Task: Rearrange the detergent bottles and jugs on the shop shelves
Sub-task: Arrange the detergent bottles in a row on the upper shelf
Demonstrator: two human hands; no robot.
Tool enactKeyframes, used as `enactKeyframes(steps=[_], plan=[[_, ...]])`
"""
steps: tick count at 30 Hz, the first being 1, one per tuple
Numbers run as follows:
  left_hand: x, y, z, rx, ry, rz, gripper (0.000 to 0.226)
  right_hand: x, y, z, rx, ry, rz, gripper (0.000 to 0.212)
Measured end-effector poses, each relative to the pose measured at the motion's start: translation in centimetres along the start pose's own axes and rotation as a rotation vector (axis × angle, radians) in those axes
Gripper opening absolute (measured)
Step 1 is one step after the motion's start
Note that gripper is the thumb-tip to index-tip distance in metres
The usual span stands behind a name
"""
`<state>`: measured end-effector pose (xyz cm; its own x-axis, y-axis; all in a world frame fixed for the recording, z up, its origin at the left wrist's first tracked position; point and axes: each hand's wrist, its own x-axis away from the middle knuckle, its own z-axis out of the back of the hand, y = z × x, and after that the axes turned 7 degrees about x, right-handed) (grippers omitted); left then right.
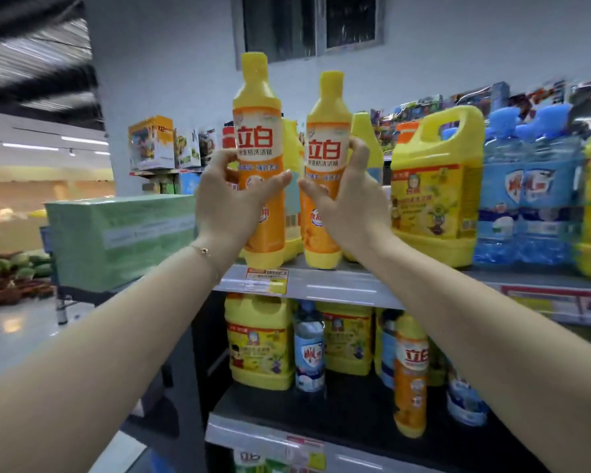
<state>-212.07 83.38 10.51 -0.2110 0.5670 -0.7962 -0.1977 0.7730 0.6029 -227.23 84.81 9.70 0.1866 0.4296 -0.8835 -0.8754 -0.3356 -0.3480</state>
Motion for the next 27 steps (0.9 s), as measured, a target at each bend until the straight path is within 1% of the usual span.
enactKeyframes(steps=[2, 5, 9, 12, 14, 15, 18, 21, 24, 25, 27], plan=[[-0.8, -0.7, -0.3, -0.007, -0.021, -0.005, 0.049, -0.6, 0.0, -1.6, 0.071, 0.039, 0.010, 0.070], [-1.7, -1.5, -0.9, 0.015, -0.041, -0.001, 0.049, -1.5, 0.2, -3.6, 0.189, 0.048, 0.005, 0.075], [-2.2, -2.3, -1.9, 0.031, -0.096, 0.022, 0.052, -1.5, 1.0, -4.9, 0.486, -0.001, 0.066, 0.074], [-2.0, -2.6, -2.6, 0.024, -0.119, 0.015, 0.051, -1.3, 1.1, -4.6, 0.691, -0.013, 0.124, 0.081], [-1.9, -2.6, -3.0, 0.004, -0.126, 0.006, 0.051, -1.3, 1.2, -4.4, 0.830, -0.012, 0.148, 0.078], [-1.8, -2.6, -3.1, -0.010, -0.130, 0.002, 0.051, -1.3, 1.2, -4.3, 0.860, -0.025, 0.149, 0.074], [-1.4, -2.7, -3.5, -0.026, -0.148, -0.008, 0.050, -0.6, 1.7, -4.3, 0.813, -0.095, 0.149, 0.066], [-1.0, -2.5, -3.9, -0.062, -0.173, -0.012, 0.050, 0.7, 2.3, -4.4, 0.636, -0.159, 0.124, 0.069], [-0.8, -2.3, -4.4, -0.076, -0.165, -0.006, 0.052, 1.7, 2.8, -3.7, 0.400, -0.211, 0.098, 0.071], [-0.8, -2.1, -4.7, -0.076, -0.160, -0.001, 0.053, 2.0, 3.0, -3.4, 0.319, -0.219, 0.095, 0.066], [-0.8, -1.7, -5.4, -0.092, -0.152, 0.017, 0.056, 2.4, 3.1, -2.6, 0.182, -0.206, 0.091, 0.045]])
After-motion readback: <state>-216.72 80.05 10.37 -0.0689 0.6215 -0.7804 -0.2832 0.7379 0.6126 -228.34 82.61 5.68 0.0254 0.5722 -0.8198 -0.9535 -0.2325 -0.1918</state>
